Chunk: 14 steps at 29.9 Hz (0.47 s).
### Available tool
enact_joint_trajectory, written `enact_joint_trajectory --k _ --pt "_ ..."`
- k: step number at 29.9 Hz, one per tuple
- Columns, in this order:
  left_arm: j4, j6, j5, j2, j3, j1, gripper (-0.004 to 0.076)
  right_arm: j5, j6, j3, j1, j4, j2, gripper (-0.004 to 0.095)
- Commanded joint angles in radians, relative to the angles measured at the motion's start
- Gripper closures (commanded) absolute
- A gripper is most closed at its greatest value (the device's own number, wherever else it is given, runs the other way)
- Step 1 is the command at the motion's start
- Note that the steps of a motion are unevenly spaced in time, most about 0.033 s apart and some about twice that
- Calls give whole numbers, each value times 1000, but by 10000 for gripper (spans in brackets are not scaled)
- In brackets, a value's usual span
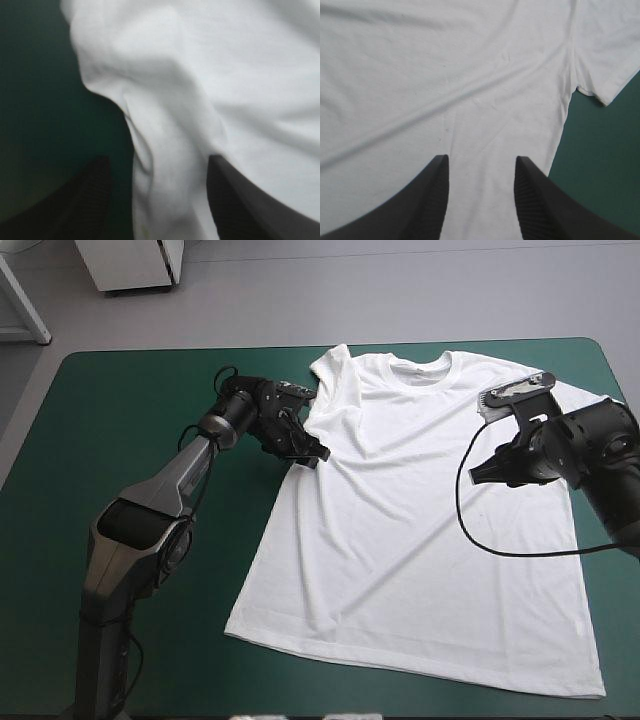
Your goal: Fold the cloth
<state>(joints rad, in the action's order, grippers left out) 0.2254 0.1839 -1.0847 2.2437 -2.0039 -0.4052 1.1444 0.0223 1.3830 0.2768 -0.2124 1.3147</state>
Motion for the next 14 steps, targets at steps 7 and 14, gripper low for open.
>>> enact_joint_trajectory --k 7,14 --pt "29 -19 11 -10 -24 -33 538 -10 51 35 -18 -130 18 499" --pt "38 -3 -16 -9 -24 -42 733 46 85 35 -141 -78 84 498"
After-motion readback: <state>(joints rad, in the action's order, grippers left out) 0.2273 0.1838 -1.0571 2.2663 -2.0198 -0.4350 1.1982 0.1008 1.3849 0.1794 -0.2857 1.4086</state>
